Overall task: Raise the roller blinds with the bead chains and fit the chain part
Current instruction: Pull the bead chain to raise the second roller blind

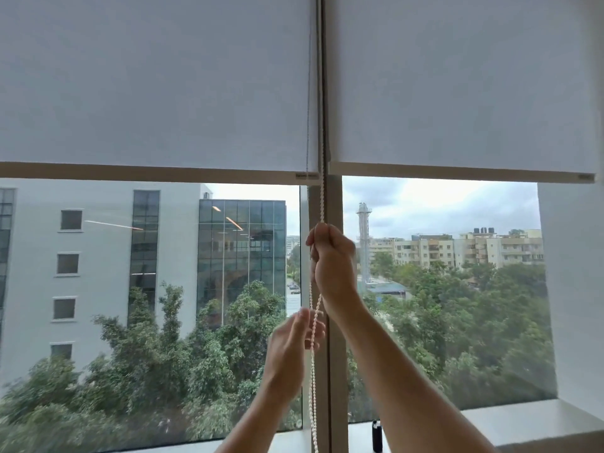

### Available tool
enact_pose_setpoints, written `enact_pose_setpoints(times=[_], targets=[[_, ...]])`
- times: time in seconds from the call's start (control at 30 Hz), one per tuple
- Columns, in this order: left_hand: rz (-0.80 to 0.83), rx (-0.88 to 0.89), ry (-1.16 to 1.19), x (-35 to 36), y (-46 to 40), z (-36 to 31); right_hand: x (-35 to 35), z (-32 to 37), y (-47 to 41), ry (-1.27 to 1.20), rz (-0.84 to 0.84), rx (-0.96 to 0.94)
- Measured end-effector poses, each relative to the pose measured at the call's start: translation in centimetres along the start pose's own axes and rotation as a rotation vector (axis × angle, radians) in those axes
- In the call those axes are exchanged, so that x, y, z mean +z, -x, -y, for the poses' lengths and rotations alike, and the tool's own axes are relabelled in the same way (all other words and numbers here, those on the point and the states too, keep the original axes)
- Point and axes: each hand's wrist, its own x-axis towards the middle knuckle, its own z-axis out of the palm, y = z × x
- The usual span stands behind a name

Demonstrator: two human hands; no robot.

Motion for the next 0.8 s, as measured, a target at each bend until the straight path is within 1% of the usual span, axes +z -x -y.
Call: enact_pose_setpoints(times=[0.03, 0.1, 0.2, 0.27, 0.33, 0.43, 0.57, 0.6, 0.73, 0.8], targets=[[-0.044, 0.011, 0.028, -0.1, -1.4, -1.4, 0.0, -0.8, 0.6, 0.008, -0.003, 0.008], [-0.087, 0.088, 0.063, 0.1, -4.2, -5.0, 0.2, -2.1, 1.8, -0.009, -0.001, 0.017], [-0.07, 0.163, 0.087, 0.9, -8.2, -10.8, 0.0, -3.2, 3.1, 0.015, 0.015, -0.009], [-0.061, 0.139, 0.154, 1.4, -10.6, -14.1, -0.2, -3.1, 3.7, 0.031, 0.009, -0.007], [-0.101, 0.085, 0.196, 1.7, -12.3, -16.1, -0.6, -2.8, 4.0, 0.028, 0.033, -0.024], [-0.158, 0.096, 0.159, 2.2, -13.1, -16.5, -1.2, -2.3, 3.8, 0.065, 0.09, -0.04], [-0.224, 0.188, 0.045, 1.4, -12.7, -16.6, -3.0, -1.5, 2.1, 0.042, 0.299, 0.063], [-0.24, 0.206, 0.024, 1.1, -12.7, -16.6, -3.4, -1.0, 1.3, 0.063, 0.299, 0.068], [-0.241, 0.256, -0.045, 0.9, -11.5, -15.2, -3.2, 3.8, -3.9, -0.01, 0.106, 0.045], [-0.237, 0.26, -0.085, 1.3, -10.2, -13.7, -2.2, 7.2, -6.5, -0.011, 0.091, 0.044]])
